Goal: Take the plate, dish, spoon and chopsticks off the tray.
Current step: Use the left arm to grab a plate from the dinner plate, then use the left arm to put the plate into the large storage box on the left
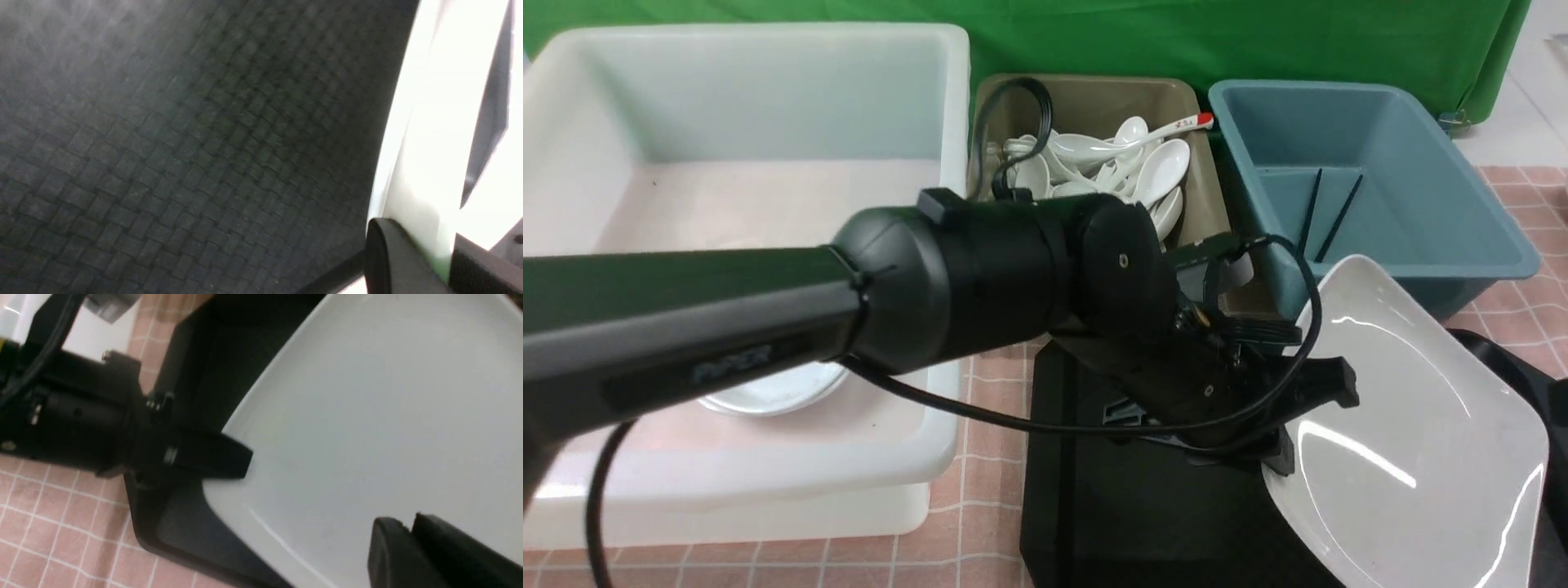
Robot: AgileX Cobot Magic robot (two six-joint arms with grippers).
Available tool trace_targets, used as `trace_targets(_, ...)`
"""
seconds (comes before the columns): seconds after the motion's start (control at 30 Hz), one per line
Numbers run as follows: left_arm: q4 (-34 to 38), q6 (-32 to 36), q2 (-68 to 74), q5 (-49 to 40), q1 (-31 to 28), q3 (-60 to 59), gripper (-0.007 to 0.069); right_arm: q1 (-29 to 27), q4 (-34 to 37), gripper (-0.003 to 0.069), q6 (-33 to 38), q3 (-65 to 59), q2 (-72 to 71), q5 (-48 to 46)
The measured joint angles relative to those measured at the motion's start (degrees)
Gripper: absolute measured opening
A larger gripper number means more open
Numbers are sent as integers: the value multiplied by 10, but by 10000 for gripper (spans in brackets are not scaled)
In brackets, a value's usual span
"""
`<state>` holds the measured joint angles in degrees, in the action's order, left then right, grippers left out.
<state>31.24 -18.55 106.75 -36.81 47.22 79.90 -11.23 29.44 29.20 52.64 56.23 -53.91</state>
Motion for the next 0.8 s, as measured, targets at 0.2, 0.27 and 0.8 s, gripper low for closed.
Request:
trace_targets(0.2,-13,7,-32,-16,9,-1,20,0,-1,126,0,20,0,-1)
trace_targets(0.27,-20,10,-47,-16,8,-1,21,0,-3,126,0,22,0,-1)
trace_targets(0.8,47,96,-277,-51,-311,-2,21,0,-16,140,-9,24,0,-5)
